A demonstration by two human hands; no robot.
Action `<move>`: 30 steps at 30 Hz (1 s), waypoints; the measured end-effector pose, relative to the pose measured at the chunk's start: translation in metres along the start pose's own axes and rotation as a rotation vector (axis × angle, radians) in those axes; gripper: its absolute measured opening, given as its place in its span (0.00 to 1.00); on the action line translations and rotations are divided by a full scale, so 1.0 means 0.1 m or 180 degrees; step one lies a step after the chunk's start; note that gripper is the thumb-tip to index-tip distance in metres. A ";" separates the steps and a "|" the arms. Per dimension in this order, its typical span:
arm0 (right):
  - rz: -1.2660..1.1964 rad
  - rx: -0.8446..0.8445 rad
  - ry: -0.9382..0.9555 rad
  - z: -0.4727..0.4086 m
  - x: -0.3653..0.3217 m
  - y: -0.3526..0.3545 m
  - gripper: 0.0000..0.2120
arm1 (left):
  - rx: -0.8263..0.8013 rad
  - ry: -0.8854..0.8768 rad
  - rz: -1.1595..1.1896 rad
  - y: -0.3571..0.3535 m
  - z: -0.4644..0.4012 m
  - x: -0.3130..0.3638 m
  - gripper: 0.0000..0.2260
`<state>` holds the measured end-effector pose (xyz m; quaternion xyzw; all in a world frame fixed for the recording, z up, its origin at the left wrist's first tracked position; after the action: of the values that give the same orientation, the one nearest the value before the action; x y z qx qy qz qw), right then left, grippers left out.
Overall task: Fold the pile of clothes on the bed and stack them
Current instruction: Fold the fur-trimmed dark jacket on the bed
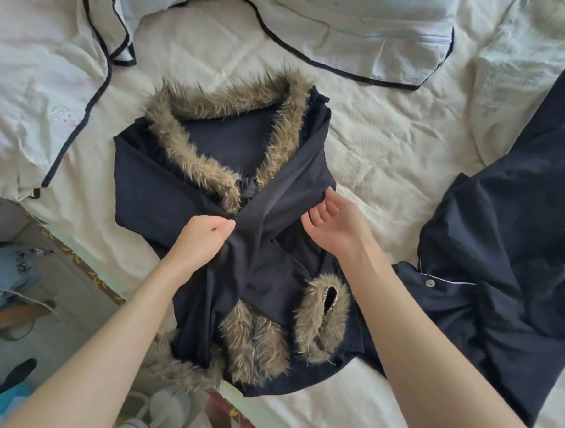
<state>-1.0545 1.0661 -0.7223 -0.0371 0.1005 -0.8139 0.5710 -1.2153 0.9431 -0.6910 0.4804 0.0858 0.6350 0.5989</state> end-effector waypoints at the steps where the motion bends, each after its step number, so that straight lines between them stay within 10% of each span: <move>1: 0.0063 0.0007 0.0151 0.01 -0.01 0.01 0.04 | 0.0072 -0.0032 -0.0110 0.05 -0.01 -0.01 0.13; 5: 0.0544 0.0345 0.0931 0.04 -0.07 0.11 0.07 | 0.0754 -0.0615 -0.0110 0.19 -0.07 0.44 0.08; 16: 0.0940 0.0516 0.1107 0.03 -0.24 0.04 0.11 | 0.0088 -0.1134 -0.0655 -0.56 -0.35 1.14 0.13; 23: 0.0288 0.0685 0.0890 -0.01 -0.34 0.17 0.07 | -0.0028 0.1295 0.2337 -0.16 -0.53 0.70 0.13; 30: 0.0629 0.0602 0.1265 0.00 -0.29 0.20 0.12 | 0.0227 -0.1015 -0.1374 -0.20 -0.74 1.55 0.19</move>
<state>-1.0258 1.0871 -0.7247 0.1874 0.1373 -0.7512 0.6178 -1.2266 1.1136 -0.6651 0.5658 0.1131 0.4055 0.7090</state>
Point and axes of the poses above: each hand's wrist, its own z-axis away from the middle knuckle, its own y-axis out of the back of the hand, x = y × z, the point moved 9 cm from there along -z, towards the middle knuckle, and after that the axes turned 13 degrees about x, right-handed, at the moved point
